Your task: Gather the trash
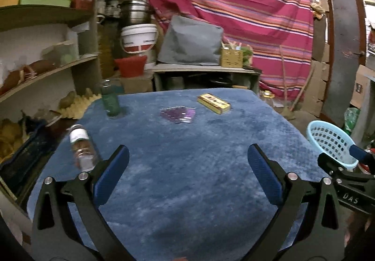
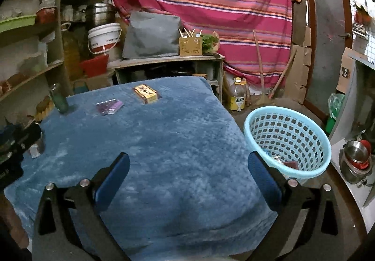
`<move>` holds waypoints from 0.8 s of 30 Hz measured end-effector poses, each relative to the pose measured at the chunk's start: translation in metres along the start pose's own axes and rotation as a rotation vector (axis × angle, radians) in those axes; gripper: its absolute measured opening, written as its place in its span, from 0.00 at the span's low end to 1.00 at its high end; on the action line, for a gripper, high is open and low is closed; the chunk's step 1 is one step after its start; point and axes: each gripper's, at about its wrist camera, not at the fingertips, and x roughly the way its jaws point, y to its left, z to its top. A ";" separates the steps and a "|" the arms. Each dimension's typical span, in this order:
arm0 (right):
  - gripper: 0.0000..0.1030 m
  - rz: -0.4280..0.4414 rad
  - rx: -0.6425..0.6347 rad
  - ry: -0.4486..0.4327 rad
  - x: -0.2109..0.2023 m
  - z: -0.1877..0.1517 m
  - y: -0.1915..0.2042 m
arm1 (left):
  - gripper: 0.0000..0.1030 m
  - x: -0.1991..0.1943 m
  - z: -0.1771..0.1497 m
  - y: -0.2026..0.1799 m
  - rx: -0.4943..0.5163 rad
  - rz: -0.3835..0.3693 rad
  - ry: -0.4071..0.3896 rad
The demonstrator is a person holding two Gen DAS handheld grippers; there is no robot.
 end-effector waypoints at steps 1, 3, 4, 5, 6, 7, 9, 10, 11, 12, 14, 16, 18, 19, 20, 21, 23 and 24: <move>0.96 -0.003 -0.008 -0.002 -0.002 -0.002 0.004 | 0.95 -0.003 -0.001 0.004 -0.005 0.007 -0.003; 0.96 -0.013 -0.026 -0.003 -0.005 -0.005 0.011 | 0.95 -0.007 -0.001 0.011 -0.012 0.014 -0.006; 0.96 -0.022 -0.033 -0.001 -0.006 -0.007 0.014 | 0.95 -0.008 -0.002 0.013 -0.015 0.017 -0.007; 0.96 -0.025 -0.035 0.002 -0.007 -0.009 0.017 | 0.95 -0.010 -0.003 0.016 -0.023 0.021 -0.008; 0.96 -0.023 -0.035 0.005 -0.007 -0.010 0.019 | 0.95 -0.012 -0.004 0.019 -0.029 0.022 -0.009; 0.96 -0.017 -0.036 0.008 -0.008 -0.012 0.021 | 0.95 -0.013 -0.006 0.021 -0.035 0.023 -0.011; 0.96 -0.001 -0.046 0.017 -0.009 -0.014 0.029 | 0.95 -0.014 -0.006 0.023 -0.042 0.027 -0.013; 0.96 0.005 -0.053 0.016 -0.010 -0.015 0.032 | 0.95 -0.014 -0.006 0.025 -0.045 0.029 -0.016; 0.96 0.007 -0.058 0.014 -0.011 -0.016 0.036 | 0.95 -0.015 -0.007 0.025 -0.047 0.031 -0.017; 0.96 0.012 -0.060 0.013 -0.012 -0.016 0.038 | 0.95 -0.016 -0.007 0.027 -0.051 0.032 -0.018; 0.96 0.024 -0.059 0.006 -0.015 -0.016 0.042 | 0.95 -0.016 -0.008 0.028 -0.063 0.028 -0.019; 0.96 0.022 -0.060 -0.010 -0.018 -0.016 0.045 | 0.95 -0.016 -0.009 0.029 -0.068 0.032 -0.021; 0.96 0.014 -0.066 -0.030 -0.021 -0.015 0.047 | 0.95 -0.016 -0.010 0.029 -0.066 0.041 -0.025; 0.96 0.011 -0.071 -0.037 -0.022 -0.014 0.048 | 0.95 -0.016 -0.010 0.028 -0.064 0.043 -0.026; 0.96 0.010 -0.073 -0.040 -0.023 -0.014 0.049 | 0.95 -0.015 -0.011 0.028 -0.063 0.044 -0.025; 0.96 0.013 -0.068 -0.039 -0.023 -0.013 0.049 | 0.95 -0.014 -0.011 0.029 -0.063 0.042 -0.024; 0.96 0.022 -0.051 -0.036 -0.023 -0.012 0.048 | 0.95 -0.013 -0.012 0.029 -0.067 0.034 -0.018; 0.96 0.021 -0.052 -0.036 -0.021 -0.011 0.047 | 0.95 -0.013 -0.012 0.028 -0.067 0.030 -0.014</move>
